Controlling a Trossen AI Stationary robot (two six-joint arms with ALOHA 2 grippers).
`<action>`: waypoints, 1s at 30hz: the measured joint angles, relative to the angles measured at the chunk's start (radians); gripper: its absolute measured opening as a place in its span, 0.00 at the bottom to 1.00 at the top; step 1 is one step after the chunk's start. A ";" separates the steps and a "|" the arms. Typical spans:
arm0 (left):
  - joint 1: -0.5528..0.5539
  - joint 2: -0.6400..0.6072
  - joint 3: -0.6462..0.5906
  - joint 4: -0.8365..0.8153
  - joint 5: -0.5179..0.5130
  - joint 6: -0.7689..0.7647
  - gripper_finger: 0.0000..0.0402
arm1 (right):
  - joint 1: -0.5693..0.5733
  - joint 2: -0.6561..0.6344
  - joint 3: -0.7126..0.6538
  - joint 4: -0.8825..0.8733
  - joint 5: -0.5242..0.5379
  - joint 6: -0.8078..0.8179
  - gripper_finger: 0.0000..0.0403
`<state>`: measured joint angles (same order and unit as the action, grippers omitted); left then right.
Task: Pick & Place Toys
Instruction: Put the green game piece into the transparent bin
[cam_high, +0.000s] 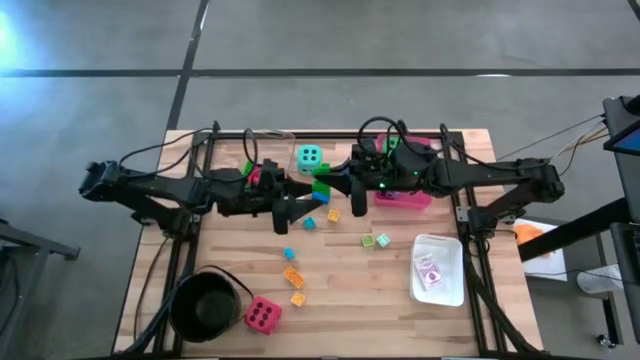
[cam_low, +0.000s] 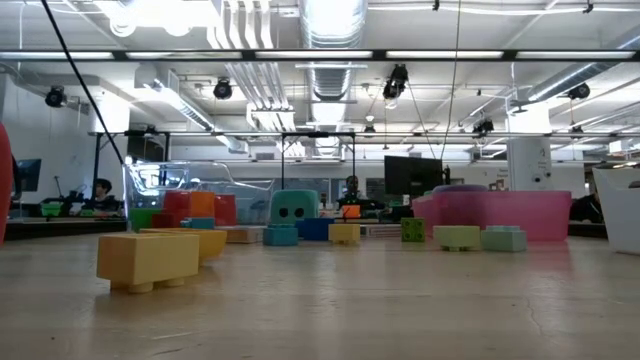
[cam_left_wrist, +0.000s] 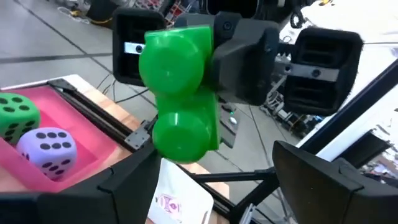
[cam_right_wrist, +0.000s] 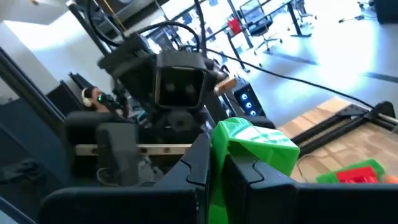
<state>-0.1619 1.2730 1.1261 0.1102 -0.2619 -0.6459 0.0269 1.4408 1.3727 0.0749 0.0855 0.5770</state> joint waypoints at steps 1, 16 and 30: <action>0.000 0.002 0.002 -0.002 0.002 0.004 0.77 | 0.001 0.004 0.000 0.015 -0.002 0.002 0.03; 0.002 0.020 0.021 0.023 0.013 0.054 0.77 | 0.017 0.023 0.005 0.058 -0.018 0.012 0.03; 0.007 0.019 0.021 0.027 0.018 0.044 0.62 | 0.021 0.051 0.008 0.080 -0.049 0.004 0.03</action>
<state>-0.1551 1.2922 1.1469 0.1376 -0.2435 -0.6016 0.0483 1.4916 1.3808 0.1547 0.0369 0.5807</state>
